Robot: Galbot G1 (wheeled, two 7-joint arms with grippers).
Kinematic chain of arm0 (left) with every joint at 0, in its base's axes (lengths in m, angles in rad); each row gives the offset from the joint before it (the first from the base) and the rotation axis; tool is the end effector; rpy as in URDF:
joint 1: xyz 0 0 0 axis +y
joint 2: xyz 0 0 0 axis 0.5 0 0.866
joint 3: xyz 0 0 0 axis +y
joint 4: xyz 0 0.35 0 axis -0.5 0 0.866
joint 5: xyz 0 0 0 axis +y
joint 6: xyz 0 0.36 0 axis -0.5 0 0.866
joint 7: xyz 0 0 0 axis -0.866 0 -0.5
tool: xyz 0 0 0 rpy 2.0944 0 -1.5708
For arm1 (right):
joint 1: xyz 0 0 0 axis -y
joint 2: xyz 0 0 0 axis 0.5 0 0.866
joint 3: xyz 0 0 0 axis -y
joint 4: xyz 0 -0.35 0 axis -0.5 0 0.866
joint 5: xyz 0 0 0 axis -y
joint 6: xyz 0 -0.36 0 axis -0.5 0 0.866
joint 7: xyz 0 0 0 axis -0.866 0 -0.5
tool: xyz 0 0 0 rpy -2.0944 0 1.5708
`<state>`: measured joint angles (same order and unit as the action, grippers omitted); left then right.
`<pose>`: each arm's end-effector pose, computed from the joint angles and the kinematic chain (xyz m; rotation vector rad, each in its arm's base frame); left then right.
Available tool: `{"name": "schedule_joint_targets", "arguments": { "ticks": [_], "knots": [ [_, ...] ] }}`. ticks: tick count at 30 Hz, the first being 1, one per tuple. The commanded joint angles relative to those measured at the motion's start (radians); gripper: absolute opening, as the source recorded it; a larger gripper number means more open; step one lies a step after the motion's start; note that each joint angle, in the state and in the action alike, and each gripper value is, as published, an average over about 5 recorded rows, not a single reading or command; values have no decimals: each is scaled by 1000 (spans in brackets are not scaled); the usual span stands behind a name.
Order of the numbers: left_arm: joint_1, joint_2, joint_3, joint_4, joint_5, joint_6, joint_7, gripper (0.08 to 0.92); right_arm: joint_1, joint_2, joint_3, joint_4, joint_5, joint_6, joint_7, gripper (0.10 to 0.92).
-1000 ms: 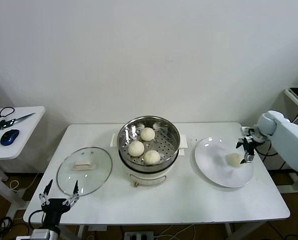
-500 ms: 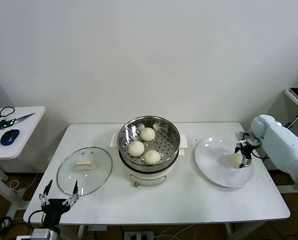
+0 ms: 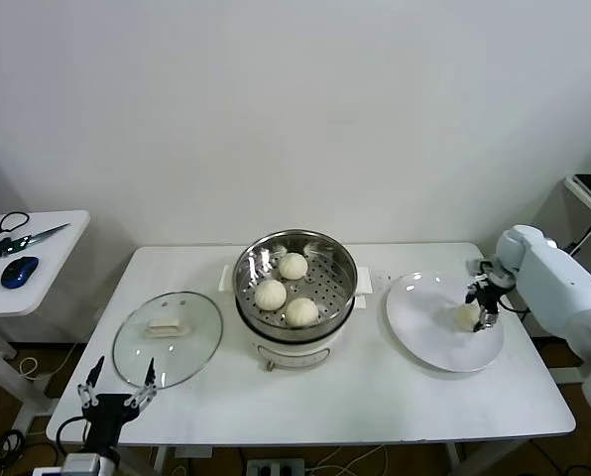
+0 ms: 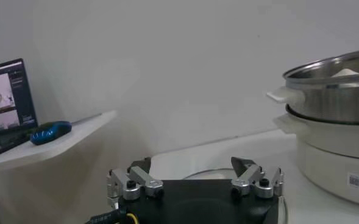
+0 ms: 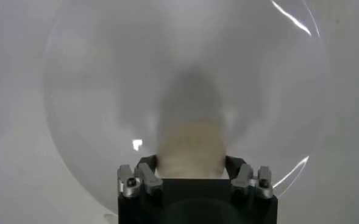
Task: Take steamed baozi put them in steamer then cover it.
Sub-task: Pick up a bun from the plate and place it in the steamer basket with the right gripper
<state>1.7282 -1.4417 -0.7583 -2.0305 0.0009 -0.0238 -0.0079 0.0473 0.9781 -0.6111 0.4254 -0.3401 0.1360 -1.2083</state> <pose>0.1311 0.0989 -0.3366 0.1969 -2.9342 -0.3526 0.5953 -0.2670 -0.2365 1.1271 -1.2938 1.2071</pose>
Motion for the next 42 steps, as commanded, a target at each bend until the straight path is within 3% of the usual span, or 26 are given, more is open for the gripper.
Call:
{"name": "schedule_joint_targets", "arguments": {
  "ticks": [1,14,24,34,42],
  "knots": [
    [8,-2,0,-6,-3,-3,0,823,81,-13,-84,25,65,-4,-10,707],
    [19,-8,17,-29,-7,-14,3,823,656,41,-756,299,825,-240,11,712],
    [49,6,37,-60,-44,-24,21,823,859,204,-1010,516,1175,-362,90,721],
    [50,17,39,-82,-71,-26,22,823,811,303,-1112,697,1248,-445,198,721],
    [49,27,33,-84,-85,-26,23,823,713,354,-1154,634,1226,-465,246,721]
  ]
}}
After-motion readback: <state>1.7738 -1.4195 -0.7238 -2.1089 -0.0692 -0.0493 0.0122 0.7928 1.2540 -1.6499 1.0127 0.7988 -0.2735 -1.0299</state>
